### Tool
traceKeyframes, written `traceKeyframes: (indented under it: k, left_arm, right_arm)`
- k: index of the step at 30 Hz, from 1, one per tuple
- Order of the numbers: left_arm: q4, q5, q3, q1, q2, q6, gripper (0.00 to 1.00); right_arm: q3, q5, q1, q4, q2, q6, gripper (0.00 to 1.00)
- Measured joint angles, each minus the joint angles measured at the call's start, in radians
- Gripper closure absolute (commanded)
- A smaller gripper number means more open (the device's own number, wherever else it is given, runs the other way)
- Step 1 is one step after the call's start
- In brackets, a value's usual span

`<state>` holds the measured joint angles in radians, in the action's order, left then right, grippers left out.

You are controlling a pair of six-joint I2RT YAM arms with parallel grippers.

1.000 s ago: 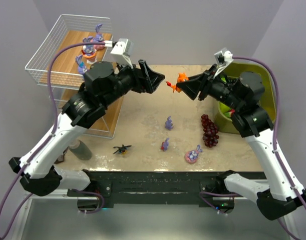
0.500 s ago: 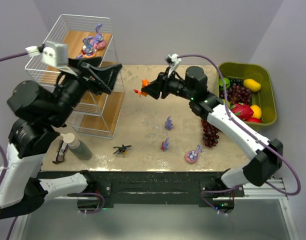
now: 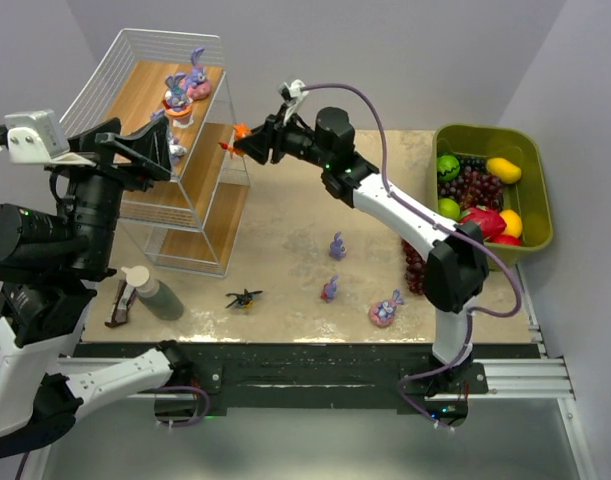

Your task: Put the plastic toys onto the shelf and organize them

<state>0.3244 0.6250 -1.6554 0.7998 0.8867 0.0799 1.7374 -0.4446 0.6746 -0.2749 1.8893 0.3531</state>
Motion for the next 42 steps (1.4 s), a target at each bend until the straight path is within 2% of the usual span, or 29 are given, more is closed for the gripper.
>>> traceKeyframes:
  k: [6, 12, 22, 42]
  left_arm:
    - [-0.032, 0.104, 0.016, 0.000, 0.023, -0.039, 0.18]
    - [-0.058, 0.186, 0.018, 0.000, 0.031, -0.059, 0.17]
    - [-0.111, 0.254, 0.018, 0.000, 0.041, -0.126, 0.16]
    - [-0.088, 0.273, 0.039, 0.000, 0.055, -0.126, 0.15]
  right_arm:
    - [0.164, -0.024, 0.001, -0.051, 0.174, -0.015, 1.00]
    - [0.256, -0.056, 0.001, -0.055, 0.282, -0.043, 1.00]
    - [0.360, -0.079, 0.005, -0.063, 0.357, -0.054, 1.00]
    - [0.505, -0.073, 0.048, -0.046, 0.476, -0.171, 1.00]
